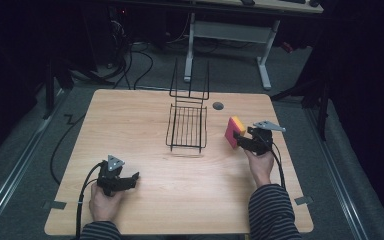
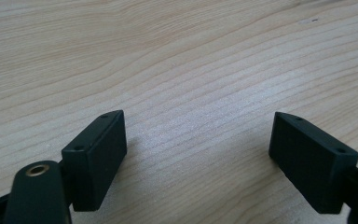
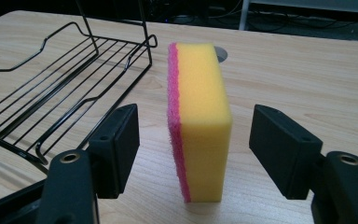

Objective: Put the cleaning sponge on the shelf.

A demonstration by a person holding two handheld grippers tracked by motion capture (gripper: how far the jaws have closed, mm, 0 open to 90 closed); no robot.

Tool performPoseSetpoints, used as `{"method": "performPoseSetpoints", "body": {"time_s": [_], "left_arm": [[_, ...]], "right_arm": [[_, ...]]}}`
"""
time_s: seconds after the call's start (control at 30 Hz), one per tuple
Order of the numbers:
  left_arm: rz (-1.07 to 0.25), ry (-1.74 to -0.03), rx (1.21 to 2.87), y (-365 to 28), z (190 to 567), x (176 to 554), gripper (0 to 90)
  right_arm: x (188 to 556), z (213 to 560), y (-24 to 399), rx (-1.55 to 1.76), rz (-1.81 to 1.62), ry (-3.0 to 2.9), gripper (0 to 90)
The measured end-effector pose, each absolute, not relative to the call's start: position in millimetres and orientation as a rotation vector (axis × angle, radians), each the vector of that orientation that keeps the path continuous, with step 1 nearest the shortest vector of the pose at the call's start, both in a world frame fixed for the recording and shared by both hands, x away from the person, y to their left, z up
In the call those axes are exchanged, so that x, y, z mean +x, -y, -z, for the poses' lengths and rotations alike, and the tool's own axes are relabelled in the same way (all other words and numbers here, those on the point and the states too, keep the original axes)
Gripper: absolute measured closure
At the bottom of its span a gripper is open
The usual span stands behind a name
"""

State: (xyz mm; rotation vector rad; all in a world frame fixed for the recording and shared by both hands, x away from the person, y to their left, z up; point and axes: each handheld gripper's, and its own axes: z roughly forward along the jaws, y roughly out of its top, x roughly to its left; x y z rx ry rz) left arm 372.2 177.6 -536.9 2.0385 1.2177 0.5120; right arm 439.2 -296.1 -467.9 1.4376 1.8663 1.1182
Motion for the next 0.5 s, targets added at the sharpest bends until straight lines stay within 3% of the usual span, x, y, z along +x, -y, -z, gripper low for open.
{"method": "performPoseSetpoints", "body": {"time_s": [0.5], "left_arm": [[-0.512, -1.218, 2.038, -178, 537, 372, 19.5]], "right_arm": [[456, 492, 293, 1.494, -1.048, -1.911, 42.1]]}}
